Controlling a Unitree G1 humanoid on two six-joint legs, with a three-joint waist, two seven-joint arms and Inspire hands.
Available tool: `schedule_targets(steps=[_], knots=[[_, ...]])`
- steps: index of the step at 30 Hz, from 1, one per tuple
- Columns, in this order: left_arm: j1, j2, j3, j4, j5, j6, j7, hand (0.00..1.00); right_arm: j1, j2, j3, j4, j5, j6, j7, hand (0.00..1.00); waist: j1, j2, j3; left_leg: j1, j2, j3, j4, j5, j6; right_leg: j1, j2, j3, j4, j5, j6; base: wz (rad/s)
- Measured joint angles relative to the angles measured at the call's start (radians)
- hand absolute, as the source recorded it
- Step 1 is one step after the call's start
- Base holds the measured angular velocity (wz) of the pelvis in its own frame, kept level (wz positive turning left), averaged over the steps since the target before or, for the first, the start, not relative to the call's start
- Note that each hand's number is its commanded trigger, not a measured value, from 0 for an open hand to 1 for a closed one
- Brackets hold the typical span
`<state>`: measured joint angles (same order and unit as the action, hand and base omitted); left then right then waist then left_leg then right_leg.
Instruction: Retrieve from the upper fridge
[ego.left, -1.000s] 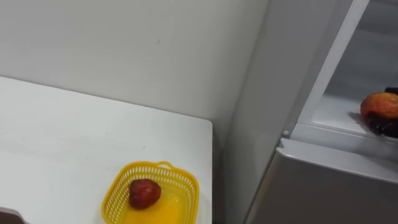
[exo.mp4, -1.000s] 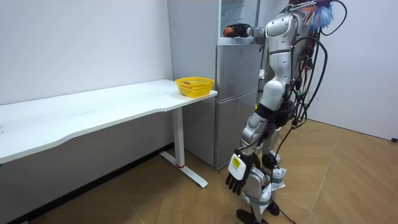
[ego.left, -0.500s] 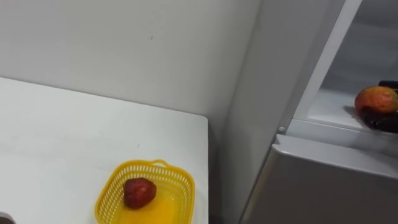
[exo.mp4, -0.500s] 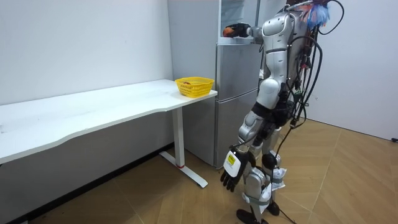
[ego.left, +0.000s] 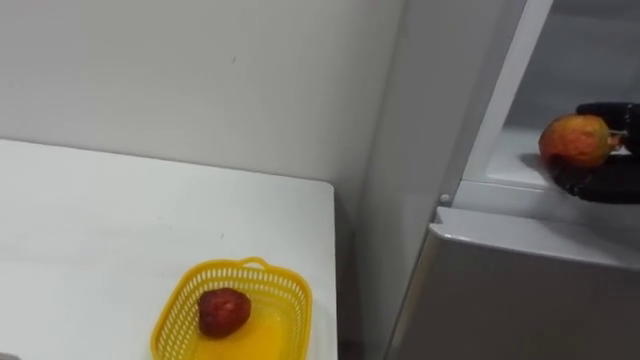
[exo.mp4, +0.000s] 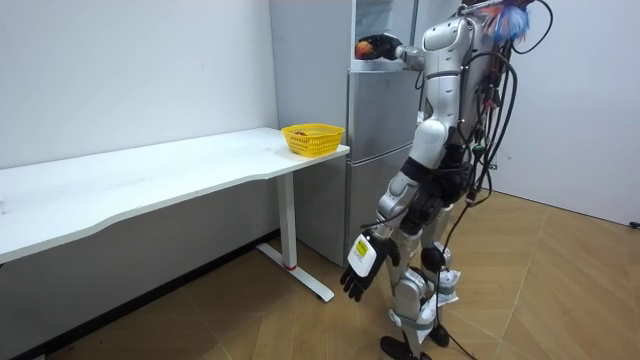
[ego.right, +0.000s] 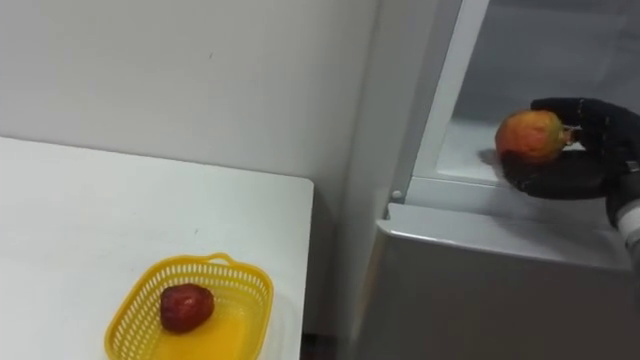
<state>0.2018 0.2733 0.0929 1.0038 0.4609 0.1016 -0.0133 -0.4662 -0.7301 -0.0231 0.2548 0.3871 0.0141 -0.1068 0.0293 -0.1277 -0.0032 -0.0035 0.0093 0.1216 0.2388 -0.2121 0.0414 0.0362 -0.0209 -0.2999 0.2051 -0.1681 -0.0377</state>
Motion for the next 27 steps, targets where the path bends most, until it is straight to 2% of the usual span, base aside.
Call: schedule_targets(steps=[6, 11, 16, 18, 21, 27], knots=[[0.009, -0.026, 0.0, 0.0, -0.004, -0.02, 0.012, 0.0, 0.018, 0.028, 0.0, -0.102, -0.012, 0.0, -0.003, 1.0, -0.002, 0.009, 0.0015, 0.002, 0.0, 0.01, 0.001, 0.0, 0.001, 0.002, -0.002, 0.0, 0.001, 0.0, 0.0, -0.04], [0.012, -0.032, 0.0, 0.011, -0.038, -0.022, 0.023, 0.0, 0.025, 0.031, -0.009, -0.259, -0.195, -0.002, -0.042, 1.0, -0.011, 0.025, 0.0012, 0.006, 0.0, 0.015, -0.001, -0.001, 0.002, -0.002, -0.003, 0.001, 0.001, 0.0, 0.0, -0.02], [0.006, -0.032, -0.016, 0.01, -0.037, -0.022, 0.028, 0.0, 0.05, 0.042, -0.02, -0.413, -0.253, -0.002, -0.073, 1.0, -0.03, 0.037, -0.0038, 0.011, 0.0, 0.017, -0.004, -0.001, 0.001, -0.002, -0.003, 0.001, 0.001, 0.0, 0.0, -0.03], [-0.006, -0.033, -0.019, 0.01, -0.036, -0.026, 0.029, 0.0, 0.087, 0.073, -0.023, -0.52, -0.319, -0.005, -0.069, 1.0, -0.029, 0.042, -0.0064, 0.013, 0.0, 0.018, -0.008, -0.001, 0.001, -0.002, -0.002, 0.002, 0.002, 0.0, 0.0, -0.04], [-0.02, -0.033, -0.021, 0.01, -0.036, -0.036, 0.034, 0.0, 0.091, 0.11, -0.019, -0.586, -0.368, -0.019, -0.04, 1.0, -0.023, 0.042, -0.0062, 0.012, 0.0, 0.018, -0.01, -0.001, 0.002, -0.001, -0.002, 0.004, 0.003, 0.0, 0.0, 0.0], [-0.044, -0.033, -0.039, 0.011, -0.036, -0.039, 0.04, 0.0, 0.091, 0.143, 0.015, -0.669, -0.395, -0.025, 0.029, 1.0, 0.005, 0.04, -0.0049, 0.015, 0.0, 0.019, -0.006, -0.001, 0.002, -0.001, -0.002, 0.014, 0.007, 0.0, 0.0, 0.0]])
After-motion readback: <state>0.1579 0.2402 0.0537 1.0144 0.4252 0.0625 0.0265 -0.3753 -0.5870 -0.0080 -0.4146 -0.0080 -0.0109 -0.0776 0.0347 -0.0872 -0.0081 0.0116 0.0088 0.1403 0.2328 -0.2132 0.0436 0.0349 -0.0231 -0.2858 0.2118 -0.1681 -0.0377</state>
